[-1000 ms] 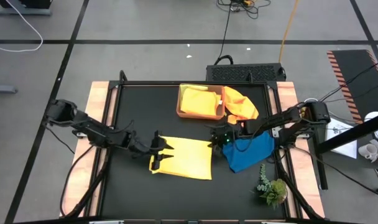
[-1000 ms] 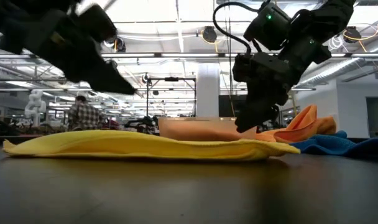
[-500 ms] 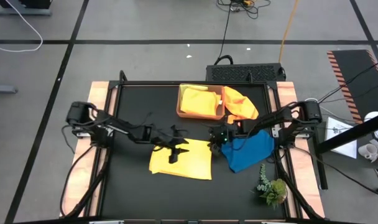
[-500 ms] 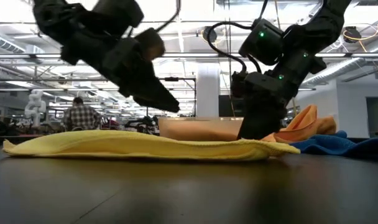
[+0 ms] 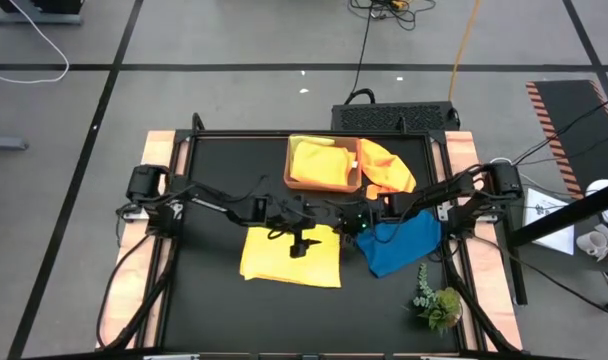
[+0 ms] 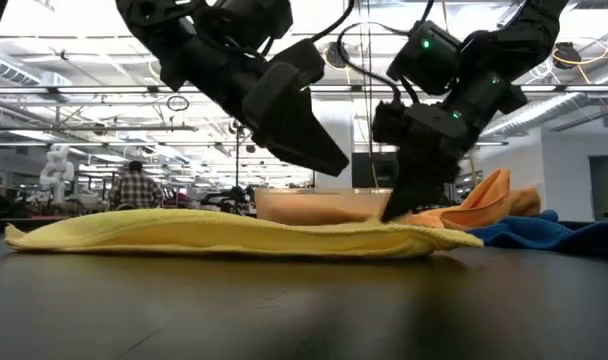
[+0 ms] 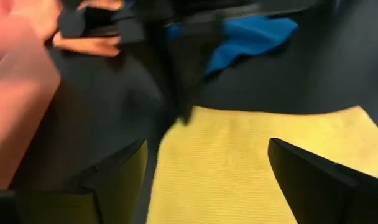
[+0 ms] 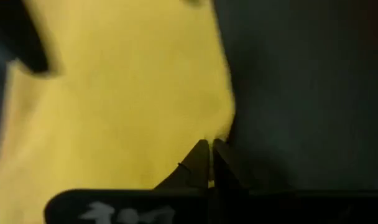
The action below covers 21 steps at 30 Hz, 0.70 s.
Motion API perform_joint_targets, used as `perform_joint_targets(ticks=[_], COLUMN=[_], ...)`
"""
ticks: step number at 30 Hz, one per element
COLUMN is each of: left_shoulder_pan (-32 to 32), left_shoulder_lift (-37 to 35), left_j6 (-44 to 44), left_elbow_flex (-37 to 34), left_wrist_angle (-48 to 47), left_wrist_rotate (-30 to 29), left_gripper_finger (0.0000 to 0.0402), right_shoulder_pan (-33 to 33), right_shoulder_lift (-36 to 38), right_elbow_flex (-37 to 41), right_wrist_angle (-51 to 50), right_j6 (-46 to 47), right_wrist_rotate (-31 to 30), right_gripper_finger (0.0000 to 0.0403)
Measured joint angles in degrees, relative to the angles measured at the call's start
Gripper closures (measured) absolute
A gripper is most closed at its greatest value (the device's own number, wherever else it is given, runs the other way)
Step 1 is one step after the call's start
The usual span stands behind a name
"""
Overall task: Fold microfiber towels
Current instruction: Fold the yellow microfiber cloth
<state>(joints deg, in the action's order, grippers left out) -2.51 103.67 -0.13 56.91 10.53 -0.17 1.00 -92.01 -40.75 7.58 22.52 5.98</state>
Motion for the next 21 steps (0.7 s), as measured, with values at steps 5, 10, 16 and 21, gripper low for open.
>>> perform_joint_targets(ticks=[5, 10, 16, 21], left_shoulder_pan=[2.48, 4.87, 5.5, 5.39], left_shoulder_lift=[0.04, 0.18, 0.18, 0.19], left_j6=[-0.9, -3.3, -3.42, -3.4], left_elbow_flex=[0.68, 0.64, 0.63, 0.63], left_wrist_angle=[0.28, 2.34, 3.22, 2.39], left_wrist_rotate=[3.76, 10.34, 14.46, 15.38], left_gripper_finger=[0.0062, 0.0062, 0.0062, 0.0091], right_shoulder_pan=[-2.03, -3.91, -4.77, -4.77], right_shoulder_lift=[2.15, 4.75, 6.24, 6.93], right_elbow_flex=[-0.09, -0.09, -0.45, -0.44], right_wrist_angle=[3.17, 5.15, 7.79, 8.7], right_j6=[-1.21, -3.31, -4.6, -5.24], right_wrist_rotate=[-0.08, -3.18, -4.59, -4.51], right_gripper_finger=[0.0399, 0.04, 0.0401, 0.0402])
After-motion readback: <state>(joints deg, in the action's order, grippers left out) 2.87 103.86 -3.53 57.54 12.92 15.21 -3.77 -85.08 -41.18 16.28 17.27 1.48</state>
